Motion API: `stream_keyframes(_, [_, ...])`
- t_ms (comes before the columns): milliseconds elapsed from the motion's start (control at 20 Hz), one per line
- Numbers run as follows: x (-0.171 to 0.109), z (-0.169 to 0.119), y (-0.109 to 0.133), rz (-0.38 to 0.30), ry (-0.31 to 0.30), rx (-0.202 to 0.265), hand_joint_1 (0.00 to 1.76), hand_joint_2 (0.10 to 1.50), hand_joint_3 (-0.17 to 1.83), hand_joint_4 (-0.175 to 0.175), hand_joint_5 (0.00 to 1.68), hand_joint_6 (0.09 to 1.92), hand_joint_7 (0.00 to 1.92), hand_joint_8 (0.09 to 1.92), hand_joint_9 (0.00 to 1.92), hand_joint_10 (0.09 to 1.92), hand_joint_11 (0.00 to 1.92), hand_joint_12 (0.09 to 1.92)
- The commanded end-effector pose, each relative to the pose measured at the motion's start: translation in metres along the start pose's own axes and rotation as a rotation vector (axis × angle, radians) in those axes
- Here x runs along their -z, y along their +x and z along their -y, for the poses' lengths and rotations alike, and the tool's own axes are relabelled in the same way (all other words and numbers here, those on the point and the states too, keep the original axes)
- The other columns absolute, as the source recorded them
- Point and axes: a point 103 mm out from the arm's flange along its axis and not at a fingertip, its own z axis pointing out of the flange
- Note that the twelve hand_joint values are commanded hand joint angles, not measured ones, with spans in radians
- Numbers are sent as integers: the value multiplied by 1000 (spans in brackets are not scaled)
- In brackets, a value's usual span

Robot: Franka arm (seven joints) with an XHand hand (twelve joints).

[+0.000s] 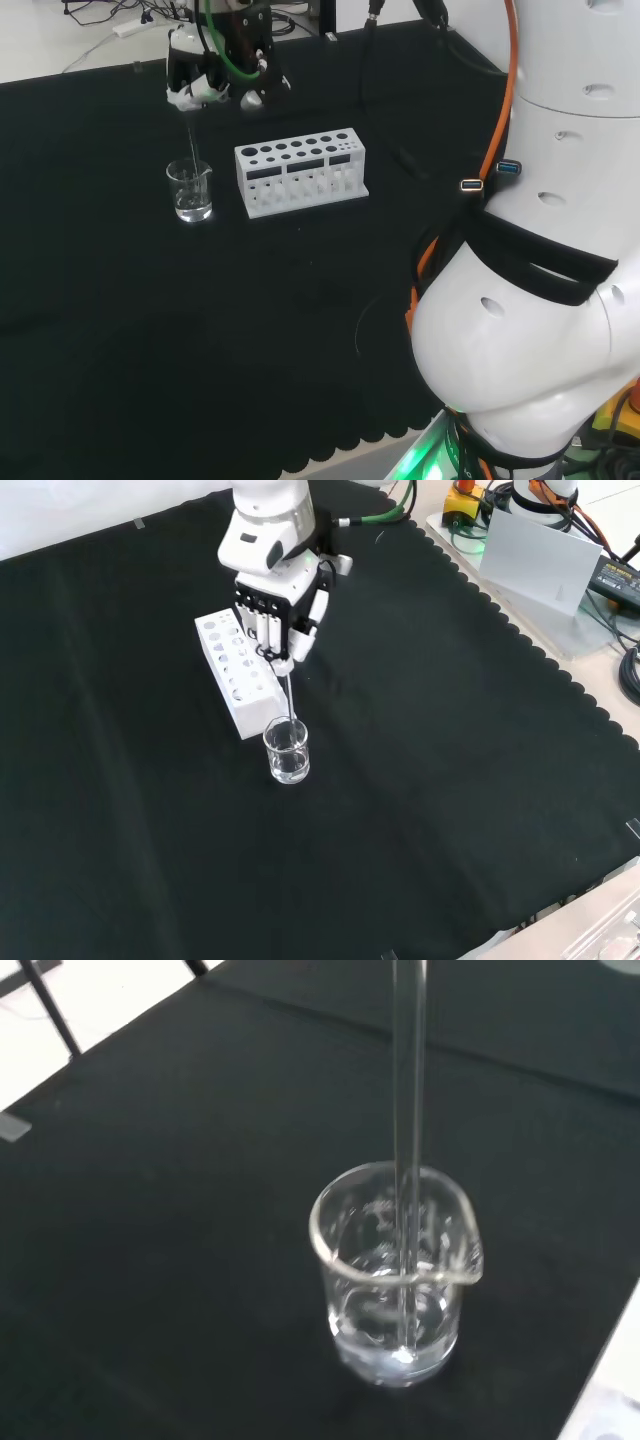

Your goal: Stir in the beaker to the left of the white test tube rack with the glass rod.

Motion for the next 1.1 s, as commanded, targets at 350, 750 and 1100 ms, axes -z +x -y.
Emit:
stream_keyframes(350, [-3,-27,24,28,-4,5,1312,1103,-175,-175,1308,157,1198,971,1652,675,1601,688])
stream_keyframes(750, [8,-33,-9,17,-15,-31,1312,1103,-175,-175,1307,157,1199,969,1652,674,1603,689])
stream_keyframes(1100, [15,-17,-22,19,-31,-58,1312,1104,-175,-175,1303,162,1202,962,1652,676,1607,692])
